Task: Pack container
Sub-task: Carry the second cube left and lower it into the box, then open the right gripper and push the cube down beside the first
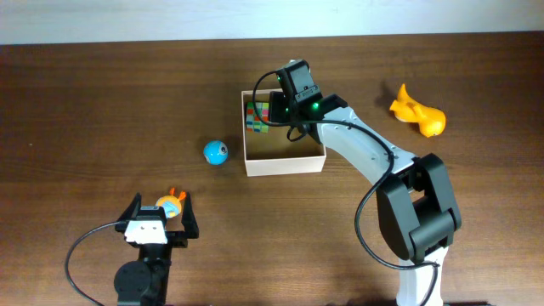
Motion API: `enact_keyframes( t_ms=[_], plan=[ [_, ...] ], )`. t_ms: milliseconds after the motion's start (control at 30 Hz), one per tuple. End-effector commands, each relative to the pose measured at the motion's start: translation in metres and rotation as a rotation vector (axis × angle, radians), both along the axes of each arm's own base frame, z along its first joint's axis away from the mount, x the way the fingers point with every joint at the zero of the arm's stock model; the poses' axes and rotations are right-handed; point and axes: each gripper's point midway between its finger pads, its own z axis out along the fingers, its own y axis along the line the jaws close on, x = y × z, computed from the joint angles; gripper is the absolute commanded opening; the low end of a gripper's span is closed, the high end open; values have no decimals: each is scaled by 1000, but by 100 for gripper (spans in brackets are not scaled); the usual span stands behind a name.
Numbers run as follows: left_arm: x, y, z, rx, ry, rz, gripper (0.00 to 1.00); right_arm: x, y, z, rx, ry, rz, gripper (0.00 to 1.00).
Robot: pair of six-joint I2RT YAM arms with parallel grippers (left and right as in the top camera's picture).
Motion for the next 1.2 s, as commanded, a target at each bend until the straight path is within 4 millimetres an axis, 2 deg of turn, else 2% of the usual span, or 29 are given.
enact_keyframes(
  t_ms=[0,233,467,667,800,867,967,1100,1167],
  plan=[
    [0,-3,-1,14,-2,-16,99,6,1,5,-17,-28,-3,54],
    [0,-3,-1,14,-2,-16,99,11,-5,8,-38,-55,-29,55],
    [0,-3,-1,14,-2,-16,99,14,-4,11,-36,-73,-35,68],
    [0,-3,-1,14,-2,-16,99,10,-4,7,-42,-52,-20,69],
    [0,-3,-1,14,-2,-16,99,2,-1,19,-38,-24,18,67],
    [0,-3,-1,14,-2,-16,99,1,-2,33,-48,-17,25,64],
    [0,-3,-1,14,-2,-16,99,2,-6,51,-88,-20,32,53],
    [0,-3,-1,14,-2,-16,99,1,-15,49,-126,-12,8,24],
    [0,-3,-1,14,-2,-16,99,0,-20,42,-151,5,-4,17]
  ],
)
